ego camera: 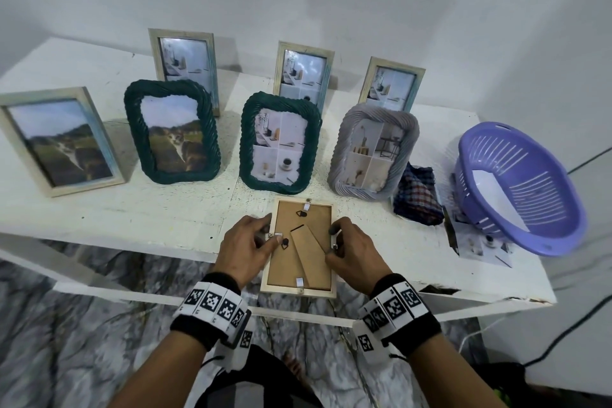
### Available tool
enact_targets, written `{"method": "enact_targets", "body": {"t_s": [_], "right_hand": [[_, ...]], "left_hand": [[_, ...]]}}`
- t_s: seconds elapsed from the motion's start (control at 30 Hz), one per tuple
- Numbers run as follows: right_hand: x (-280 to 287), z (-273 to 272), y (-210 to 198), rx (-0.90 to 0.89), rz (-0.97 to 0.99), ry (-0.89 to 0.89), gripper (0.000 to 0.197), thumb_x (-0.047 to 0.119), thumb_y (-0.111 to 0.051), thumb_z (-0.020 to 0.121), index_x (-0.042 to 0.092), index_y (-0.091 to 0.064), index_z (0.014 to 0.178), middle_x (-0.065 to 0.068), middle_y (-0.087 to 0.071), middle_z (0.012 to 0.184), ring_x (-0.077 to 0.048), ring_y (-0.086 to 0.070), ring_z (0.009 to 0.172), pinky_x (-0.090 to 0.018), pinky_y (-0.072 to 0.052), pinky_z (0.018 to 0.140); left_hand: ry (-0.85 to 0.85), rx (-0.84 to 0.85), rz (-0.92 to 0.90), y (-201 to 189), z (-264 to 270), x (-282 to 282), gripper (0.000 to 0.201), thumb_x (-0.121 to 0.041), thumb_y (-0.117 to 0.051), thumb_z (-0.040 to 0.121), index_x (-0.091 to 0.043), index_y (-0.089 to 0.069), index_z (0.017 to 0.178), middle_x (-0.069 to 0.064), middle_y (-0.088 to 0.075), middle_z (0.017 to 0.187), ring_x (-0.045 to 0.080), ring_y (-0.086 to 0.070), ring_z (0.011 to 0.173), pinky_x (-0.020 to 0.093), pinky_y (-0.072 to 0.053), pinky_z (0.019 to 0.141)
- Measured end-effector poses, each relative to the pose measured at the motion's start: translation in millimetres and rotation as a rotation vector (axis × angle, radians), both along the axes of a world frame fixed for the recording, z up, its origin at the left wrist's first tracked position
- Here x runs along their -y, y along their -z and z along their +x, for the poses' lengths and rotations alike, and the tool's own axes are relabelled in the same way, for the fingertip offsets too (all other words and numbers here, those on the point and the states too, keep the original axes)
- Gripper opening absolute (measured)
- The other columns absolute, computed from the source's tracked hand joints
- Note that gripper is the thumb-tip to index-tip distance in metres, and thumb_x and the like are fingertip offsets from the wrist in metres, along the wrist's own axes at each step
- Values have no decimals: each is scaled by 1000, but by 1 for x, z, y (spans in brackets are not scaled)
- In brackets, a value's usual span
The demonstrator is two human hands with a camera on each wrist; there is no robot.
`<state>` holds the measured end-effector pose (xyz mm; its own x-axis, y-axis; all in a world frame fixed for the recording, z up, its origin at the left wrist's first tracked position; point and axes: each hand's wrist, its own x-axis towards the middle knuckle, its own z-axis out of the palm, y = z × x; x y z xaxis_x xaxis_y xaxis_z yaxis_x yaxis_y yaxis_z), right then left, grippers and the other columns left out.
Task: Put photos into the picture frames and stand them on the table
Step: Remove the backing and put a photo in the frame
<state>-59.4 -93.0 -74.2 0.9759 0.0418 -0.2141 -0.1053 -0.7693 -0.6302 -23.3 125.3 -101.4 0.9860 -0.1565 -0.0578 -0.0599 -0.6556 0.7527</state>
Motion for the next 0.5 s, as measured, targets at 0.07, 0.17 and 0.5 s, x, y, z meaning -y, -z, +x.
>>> {"method": "enact_targets", "body": {"t_s": [0.07,0.17,0.5], "right_hand": [[5,0,-1,10,29,-52,31,9,-57,85,13,-44,113,-5,-52,90,-17,-47,75,-27,-35,67],[7,-1,-2,14,38,-91,32,9,-55,88,15,-42,117,-6,-53,92,-16,-49,76,-29,-41,69],[6,-8,9,70,66,-56,35,9,-53,90,16,-43,123,-3,-49,102,-16,-50,80,-33,-45,77]], "left_hand": [[-11,5,7,0,0,1,48,-32,-69,89,-13,-60,132,3,-62,107,15,-61,88,26,-48,86],[-26,20,39,-2,-3,4,45,-32,-67,90,-13,-61,130,6,-63,108,19,-61,92,31,-49,87],[-222,12,202,-6,-7,24,32,-38,-53,94,-21,-65,118,7,-68,107,31,-62,96,36,-46,81]]}}
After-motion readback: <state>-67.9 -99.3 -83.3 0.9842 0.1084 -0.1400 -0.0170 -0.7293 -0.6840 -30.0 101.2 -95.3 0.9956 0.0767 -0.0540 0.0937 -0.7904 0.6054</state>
